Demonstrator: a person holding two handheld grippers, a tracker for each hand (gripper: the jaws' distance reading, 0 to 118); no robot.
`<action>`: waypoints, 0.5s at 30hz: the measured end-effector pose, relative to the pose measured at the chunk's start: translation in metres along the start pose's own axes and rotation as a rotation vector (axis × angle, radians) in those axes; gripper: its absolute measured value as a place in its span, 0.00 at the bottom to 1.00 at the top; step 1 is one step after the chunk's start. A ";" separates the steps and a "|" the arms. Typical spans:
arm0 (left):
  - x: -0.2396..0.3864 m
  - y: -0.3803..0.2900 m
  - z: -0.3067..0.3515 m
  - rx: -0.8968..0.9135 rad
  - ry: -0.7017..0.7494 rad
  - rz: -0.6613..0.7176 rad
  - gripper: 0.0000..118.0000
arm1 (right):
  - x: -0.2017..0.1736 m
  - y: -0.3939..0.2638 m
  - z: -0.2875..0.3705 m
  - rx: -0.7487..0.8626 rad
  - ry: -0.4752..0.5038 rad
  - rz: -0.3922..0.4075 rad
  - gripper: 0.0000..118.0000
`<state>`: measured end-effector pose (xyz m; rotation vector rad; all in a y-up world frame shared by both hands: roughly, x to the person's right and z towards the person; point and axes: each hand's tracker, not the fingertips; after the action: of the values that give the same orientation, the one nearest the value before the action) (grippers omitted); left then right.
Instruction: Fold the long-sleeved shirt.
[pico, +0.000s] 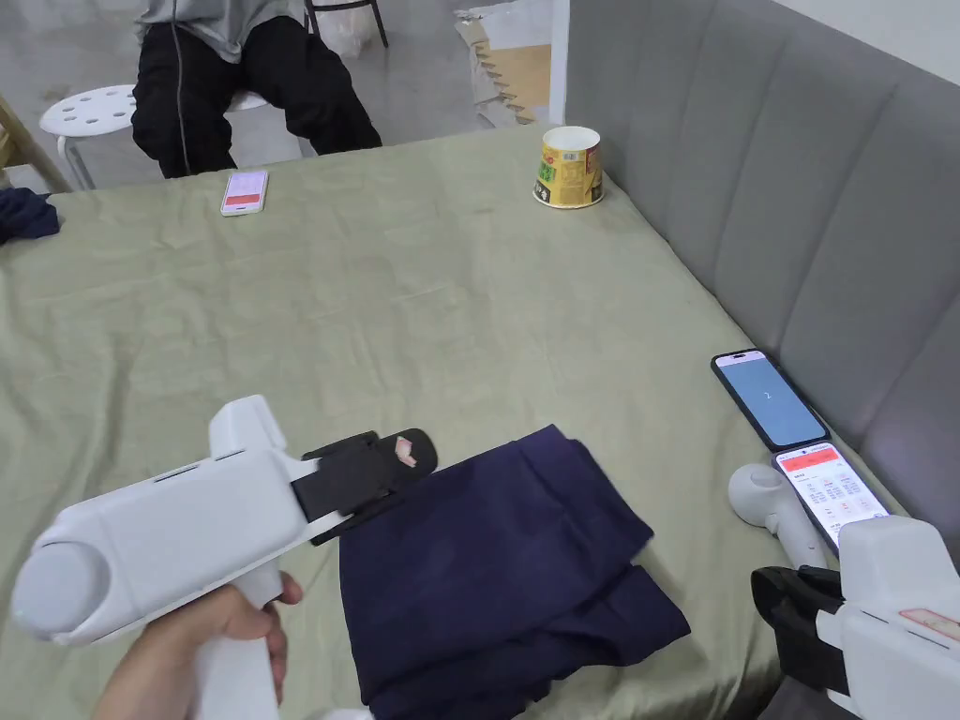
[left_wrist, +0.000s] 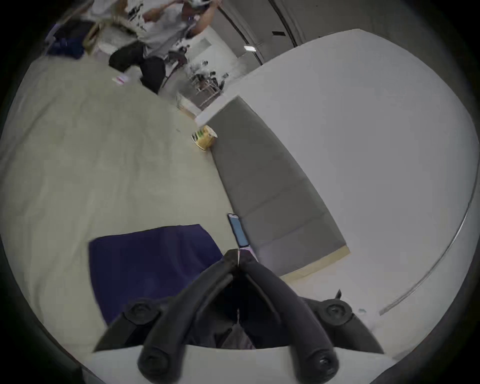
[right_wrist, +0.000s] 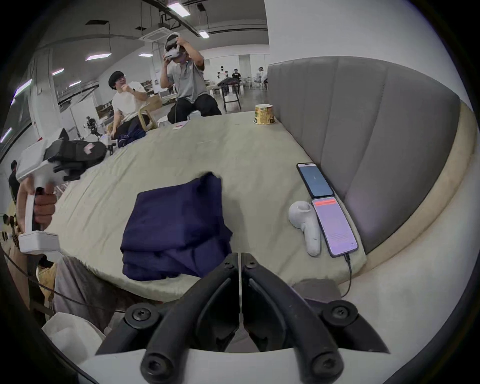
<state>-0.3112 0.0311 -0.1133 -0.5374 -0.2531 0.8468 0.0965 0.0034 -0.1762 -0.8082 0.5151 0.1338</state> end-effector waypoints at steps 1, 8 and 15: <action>-0.001 -0.003 0.008 0.007 0.028 -0.011 0.04 | -0.002 0.001 -0.003 -0.003 0.007 0.006 0.00; -0.026 -0.027 -0.012 -0.090 0.078 0.015 0.04 | -0.012 0.001 -0.011 -0.021 0.036 0.023 0.00; -0.038 -0.079 -0.147 -0.347 0.147 -0.044 0.04 | -0.015 -0.001 -0.010 -0.025 0.050 -0.001 0.00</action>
<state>-0.2236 -0.0919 -0.1942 -0.9117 -0.2772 0.7199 0.0799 -0.0032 -0.1742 -0.8378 0.5607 0.1195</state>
